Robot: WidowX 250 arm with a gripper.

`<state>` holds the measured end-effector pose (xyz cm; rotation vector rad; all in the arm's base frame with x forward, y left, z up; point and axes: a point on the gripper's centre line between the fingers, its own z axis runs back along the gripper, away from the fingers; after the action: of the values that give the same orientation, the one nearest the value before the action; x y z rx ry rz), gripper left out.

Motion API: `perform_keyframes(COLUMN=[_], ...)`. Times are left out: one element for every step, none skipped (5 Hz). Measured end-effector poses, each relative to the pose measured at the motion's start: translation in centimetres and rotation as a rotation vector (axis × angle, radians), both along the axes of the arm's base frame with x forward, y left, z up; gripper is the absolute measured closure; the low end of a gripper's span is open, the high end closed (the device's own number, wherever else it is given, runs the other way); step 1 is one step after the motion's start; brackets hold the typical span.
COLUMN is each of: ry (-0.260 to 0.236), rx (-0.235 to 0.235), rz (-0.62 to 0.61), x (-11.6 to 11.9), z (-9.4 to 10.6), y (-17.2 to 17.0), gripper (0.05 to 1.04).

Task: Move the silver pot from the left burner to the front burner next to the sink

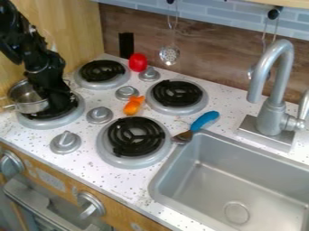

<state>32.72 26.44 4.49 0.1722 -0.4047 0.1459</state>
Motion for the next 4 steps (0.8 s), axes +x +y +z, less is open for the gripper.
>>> perform_keyframes(ry=[-0.043, -0.073, -0.109, -0.095], rx=[0.041, 0.056, 0.054, 0.08], rz=[0.025, 0.032, -0.01, 0.011], x=[-0.8, -1.4, -0.8, -0.8], z=[2.7, 4.5, 5.9, 6.2], y=[-0.4, -1.1, -2.9, -3.0], gripper=[0.921, 1.012, 0.991, 0.82])
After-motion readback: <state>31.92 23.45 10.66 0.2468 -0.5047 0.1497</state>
